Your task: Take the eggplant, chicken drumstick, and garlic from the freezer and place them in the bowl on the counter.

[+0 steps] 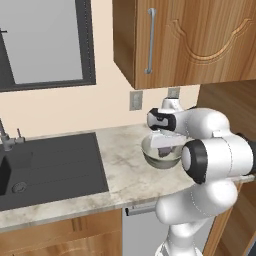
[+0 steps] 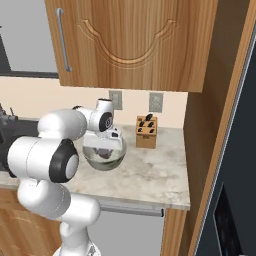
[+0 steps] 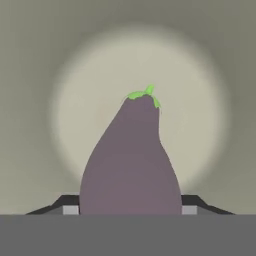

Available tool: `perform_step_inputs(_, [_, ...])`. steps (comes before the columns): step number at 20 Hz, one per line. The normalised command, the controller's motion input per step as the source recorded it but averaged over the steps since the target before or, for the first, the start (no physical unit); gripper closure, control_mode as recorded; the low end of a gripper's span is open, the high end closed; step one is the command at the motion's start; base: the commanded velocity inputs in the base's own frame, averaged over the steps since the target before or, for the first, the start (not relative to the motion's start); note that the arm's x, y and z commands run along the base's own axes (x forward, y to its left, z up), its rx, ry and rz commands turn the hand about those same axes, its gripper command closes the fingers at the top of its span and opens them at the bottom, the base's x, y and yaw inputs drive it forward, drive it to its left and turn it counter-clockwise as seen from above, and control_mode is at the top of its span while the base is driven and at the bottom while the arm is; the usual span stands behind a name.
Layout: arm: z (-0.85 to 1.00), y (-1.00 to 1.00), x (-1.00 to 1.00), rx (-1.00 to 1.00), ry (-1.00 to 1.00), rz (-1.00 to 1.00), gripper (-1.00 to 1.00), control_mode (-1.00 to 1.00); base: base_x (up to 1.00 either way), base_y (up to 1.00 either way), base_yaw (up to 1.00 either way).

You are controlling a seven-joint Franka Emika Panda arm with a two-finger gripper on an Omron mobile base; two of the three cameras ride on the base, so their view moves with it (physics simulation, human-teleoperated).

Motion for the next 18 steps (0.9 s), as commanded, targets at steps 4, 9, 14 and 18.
perform_step_inputs(4, [0.00,0.00,-0.25,0.00,-0.05,0.00,-1.00,-1.00,0.00,0.00,0.00])
perform_step_inputs(9, [0.00,0.00,-0.36,0.00,-0.26,0.00,-1.00,-1.00,0.00,0.00,0.00])
perform_step_inputs(14, [0.15,-0.01,-0.18,0.00,-0.28,0.00,-1.00,-1.00,0.00,0.00,0.00])
perform_step_inputs(18, [0.53,0.00,-0.20,0.00,-0.09,0.00,-1.00,-1.00,0.00,0.00,0.00])
